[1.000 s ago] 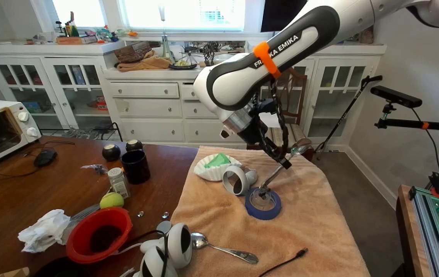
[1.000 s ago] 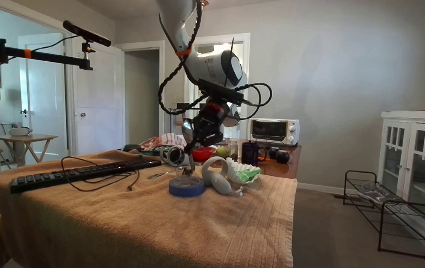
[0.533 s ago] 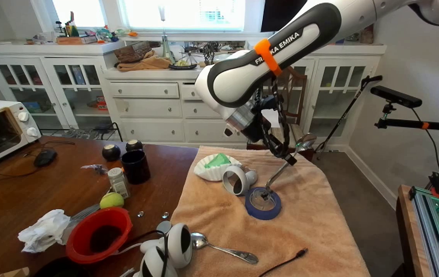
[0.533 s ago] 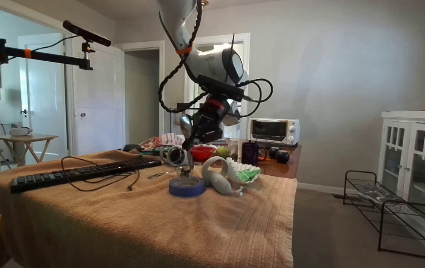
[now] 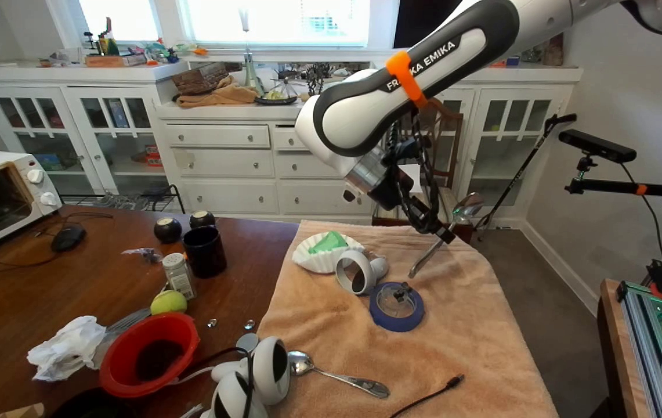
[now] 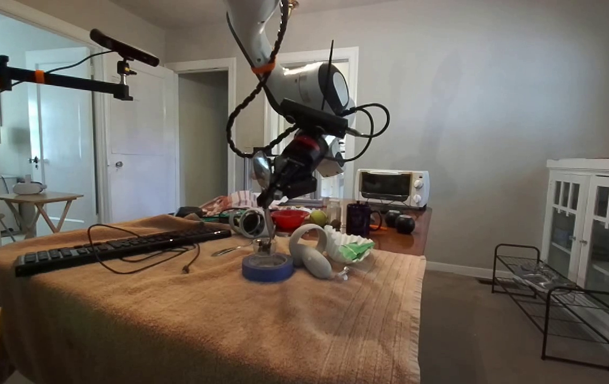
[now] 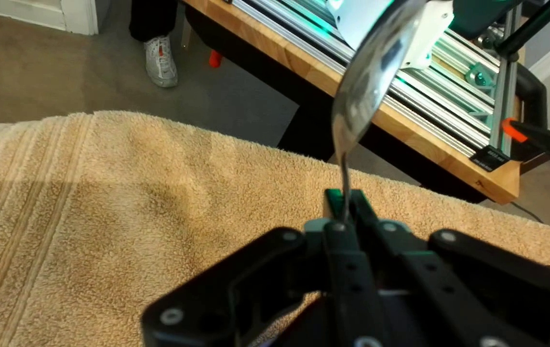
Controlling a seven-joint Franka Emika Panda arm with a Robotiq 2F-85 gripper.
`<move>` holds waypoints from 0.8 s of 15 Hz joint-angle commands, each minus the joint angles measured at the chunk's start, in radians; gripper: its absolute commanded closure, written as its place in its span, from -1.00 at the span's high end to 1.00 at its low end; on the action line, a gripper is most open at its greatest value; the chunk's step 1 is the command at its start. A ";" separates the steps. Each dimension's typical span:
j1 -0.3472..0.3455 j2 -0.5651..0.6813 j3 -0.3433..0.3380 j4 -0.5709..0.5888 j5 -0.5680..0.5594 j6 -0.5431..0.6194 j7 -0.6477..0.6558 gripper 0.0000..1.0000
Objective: Use one silver spoon to place the toy car in the glass cup.
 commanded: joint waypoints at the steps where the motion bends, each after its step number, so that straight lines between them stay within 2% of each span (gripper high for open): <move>1: -0.006 -0.005 -0.006 -0.023 0.010 -0.020 0.029 -0.98; 4: -0.014 -0.003 -0.007 -0.044 0.015 -0.006 0.017 -0.98; 12: -0.035 -0.001 0.003 -0.074 0.057 0.120 -0.015 -0.98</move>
